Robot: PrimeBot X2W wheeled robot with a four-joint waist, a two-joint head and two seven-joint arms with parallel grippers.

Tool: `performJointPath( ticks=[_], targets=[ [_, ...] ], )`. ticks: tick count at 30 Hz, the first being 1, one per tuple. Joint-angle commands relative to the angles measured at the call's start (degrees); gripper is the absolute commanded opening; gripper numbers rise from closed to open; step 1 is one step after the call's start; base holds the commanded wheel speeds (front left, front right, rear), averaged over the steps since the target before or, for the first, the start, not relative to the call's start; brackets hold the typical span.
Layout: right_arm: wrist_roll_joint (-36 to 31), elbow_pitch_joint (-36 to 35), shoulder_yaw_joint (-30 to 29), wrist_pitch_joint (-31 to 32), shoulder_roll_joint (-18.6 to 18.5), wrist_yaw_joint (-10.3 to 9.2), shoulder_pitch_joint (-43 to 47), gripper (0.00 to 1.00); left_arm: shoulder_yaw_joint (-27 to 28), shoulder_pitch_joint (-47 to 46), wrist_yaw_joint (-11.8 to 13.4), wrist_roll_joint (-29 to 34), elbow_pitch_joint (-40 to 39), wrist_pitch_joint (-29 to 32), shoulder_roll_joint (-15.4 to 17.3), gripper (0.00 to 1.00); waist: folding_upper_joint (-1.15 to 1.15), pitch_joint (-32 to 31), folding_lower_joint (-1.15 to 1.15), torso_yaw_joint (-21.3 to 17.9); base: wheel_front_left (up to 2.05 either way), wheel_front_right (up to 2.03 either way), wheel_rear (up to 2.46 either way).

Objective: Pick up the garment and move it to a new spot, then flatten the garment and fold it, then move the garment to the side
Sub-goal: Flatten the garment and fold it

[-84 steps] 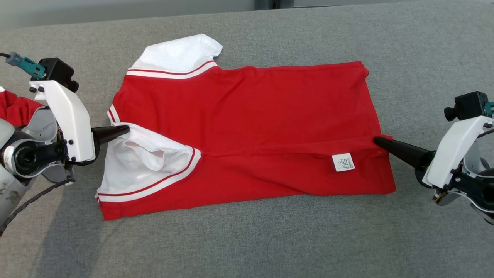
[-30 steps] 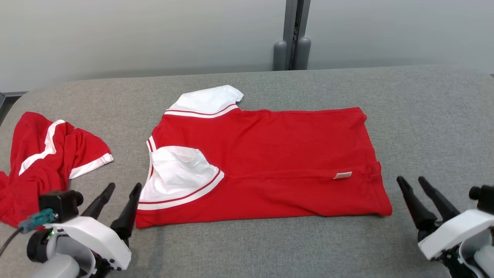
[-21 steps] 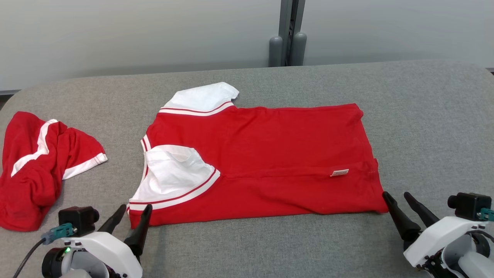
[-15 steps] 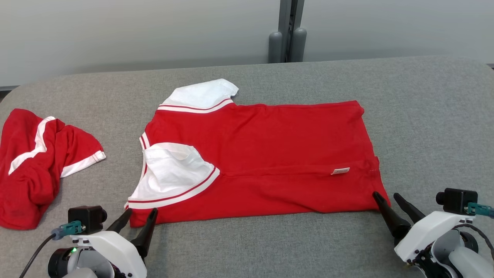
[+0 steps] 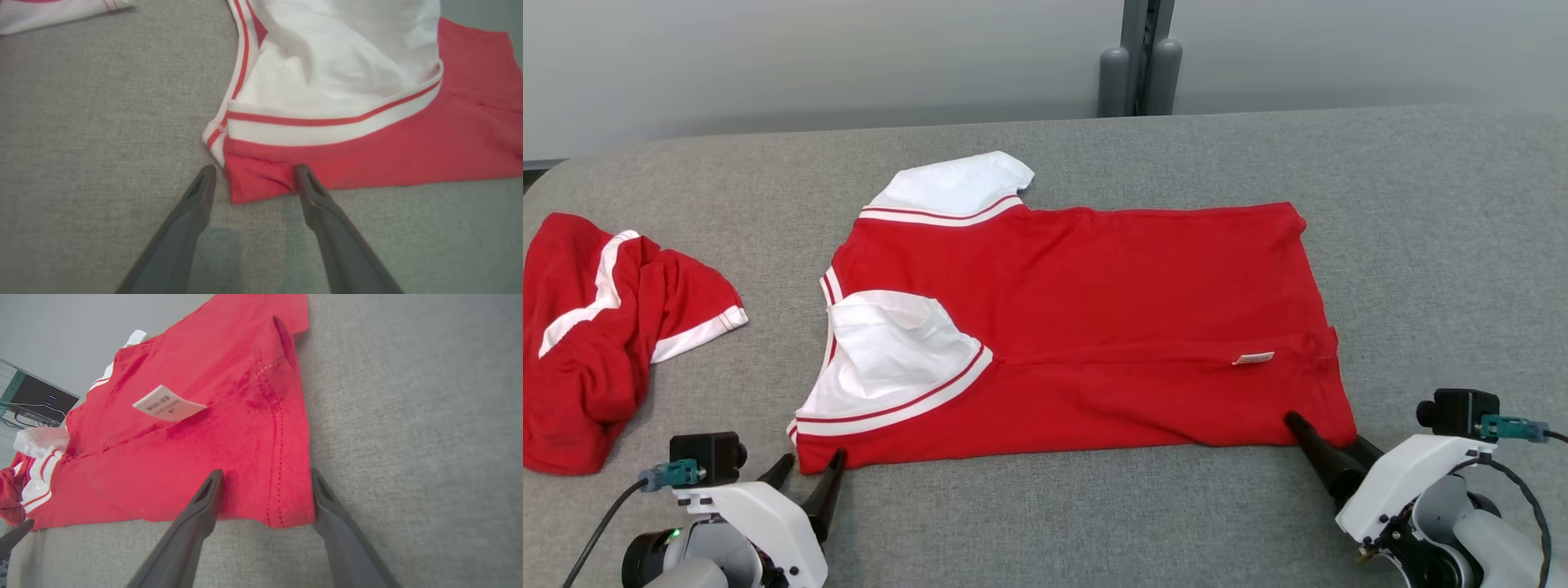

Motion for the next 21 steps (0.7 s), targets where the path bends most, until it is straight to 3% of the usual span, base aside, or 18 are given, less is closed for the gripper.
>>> performJointPath(
  ticks=[1, 7, 8, 9, 11, 12, 21],
  targets=[
    [0.50, 0.17, 0.49, 0.58, 0.09, 0.04, 0.29, 1.00, 0.13, -0.72, 0.06, -0.39, 0.79, 0.28, -0.24, 1.00, 0.00, 0.08, 0.00, 0.01, 0.00, 0.00, 0.00],
    [1.72, -0.57, 2.28, 1.63, 0.05, 0.04, -0.15, 1.00, -0.63, -1.16, -2.03, -0.85, 3.08, 1.82, -1.61, 1.00, 0.00, 0.31, 0.00, 0.10, 0.00, 0.00, 0.00],
    [1.76, -0.69, 2.56, 1.62, -0.06, 0.04, -0.17, 0.88, -0.71, -1.23, -2.28, -0.86, 3.31, 1.85, -1.84, 0.88, 0.00, 0.30, 0.00, 0.15, 0.00, 0.00, 0.00],
    [1.96, -0.82, 2.88, 1.72, -0.13, 0.04, -0.21, 0.49, -0.73, -1.37, -2.56, -0.88, 3.54, 1.85, -2.03, 0.69, 0.00, 0.29, 0.00, 0.20, 0.00, 0.00, 0.00],
    [2.18, -1.44, 3.54, 1.65, -0.28, 0.04, -0.30, 0.09, -0.79, -1.74, -3.19, -0.67, 3.91, 1.46, -2.35, 0.07, 0.00, 0.18, 0.00, 0.32, 0.00, 0.00, 0.00],
    [2.26, -1.86, 3.73, 1.35, -0.50, 0.04, -0.37, 0.00, -0.73, -1.92, -3.27, -0.59, 4.05, 1.26, -2.45, 0.00, 0.00, 0.11, 0.00, 0.39, 0.00, 0.00, 0.00],
    [3.69, -4.15, 5.15, -1.67, -2.73, 0.04, -1.04, 0.00, -0.74, -2.38, -4.57, -0.01, 3.77, 0.71, -2.05, 0.00, 0.00, -1.31, 0.00, 1.01, 0.00, 0.00, 0.00]
  ],
)
